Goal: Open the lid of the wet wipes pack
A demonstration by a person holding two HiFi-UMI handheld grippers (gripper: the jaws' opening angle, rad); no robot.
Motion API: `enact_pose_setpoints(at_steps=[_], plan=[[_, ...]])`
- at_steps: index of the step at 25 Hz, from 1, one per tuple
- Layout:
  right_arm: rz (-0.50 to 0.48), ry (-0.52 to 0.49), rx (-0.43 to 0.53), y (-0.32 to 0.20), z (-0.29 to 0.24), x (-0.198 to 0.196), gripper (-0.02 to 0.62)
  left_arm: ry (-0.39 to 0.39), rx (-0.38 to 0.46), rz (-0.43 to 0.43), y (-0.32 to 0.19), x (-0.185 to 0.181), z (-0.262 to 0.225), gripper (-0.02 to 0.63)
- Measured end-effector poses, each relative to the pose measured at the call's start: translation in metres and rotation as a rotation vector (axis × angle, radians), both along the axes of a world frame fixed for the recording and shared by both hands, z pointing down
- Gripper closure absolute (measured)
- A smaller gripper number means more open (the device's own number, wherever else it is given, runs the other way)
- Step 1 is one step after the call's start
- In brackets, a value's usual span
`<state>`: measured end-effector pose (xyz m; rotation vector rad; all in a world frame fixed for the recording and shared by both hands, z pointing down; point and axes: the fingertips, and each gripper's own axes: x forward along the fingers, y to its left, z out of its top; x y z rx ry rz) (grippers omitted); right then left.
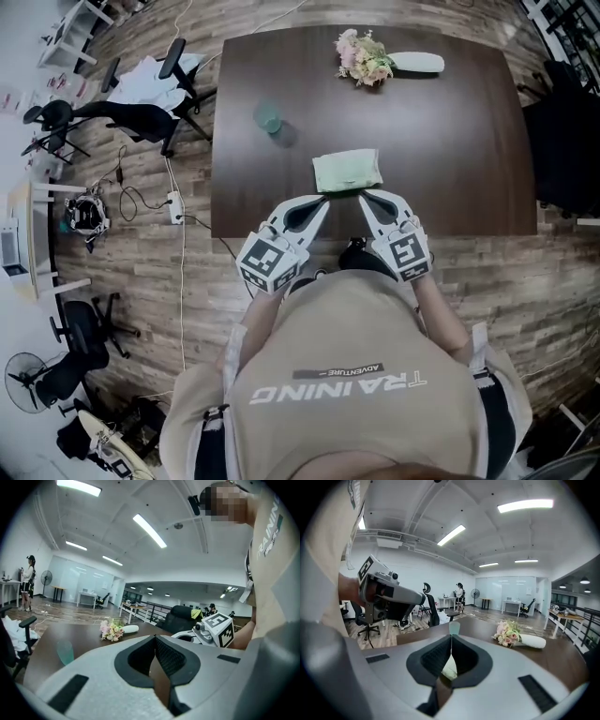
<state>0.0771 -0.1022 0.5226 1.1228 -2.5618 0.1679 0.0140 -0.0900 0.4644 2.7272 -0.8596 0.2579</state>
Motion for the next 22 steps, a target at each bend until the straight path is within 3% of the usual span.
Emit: enact_pose_setpoints(at_steps=[5, 12, 22], plan=[[-0.045, 0.026, 0.019, -0.033, 0.009, 0.02, 0.581, -0.01, 0.023, -0.009, -0.033, 0.023, -0.008, 0.597], [-0.06, 0.011, -0.01, -0.052, 0.027, 0.046, 0.581, -0.018, -0.033, -0.03, -0.057, 0.04, 0.01, 0.597], [-0.076, 0.062, -0.043, -0.051, 0.037, 0.039, 0.58, -0.029, -0.081, -0.021, -0.068, 0.032, 0.032, 0.597]])
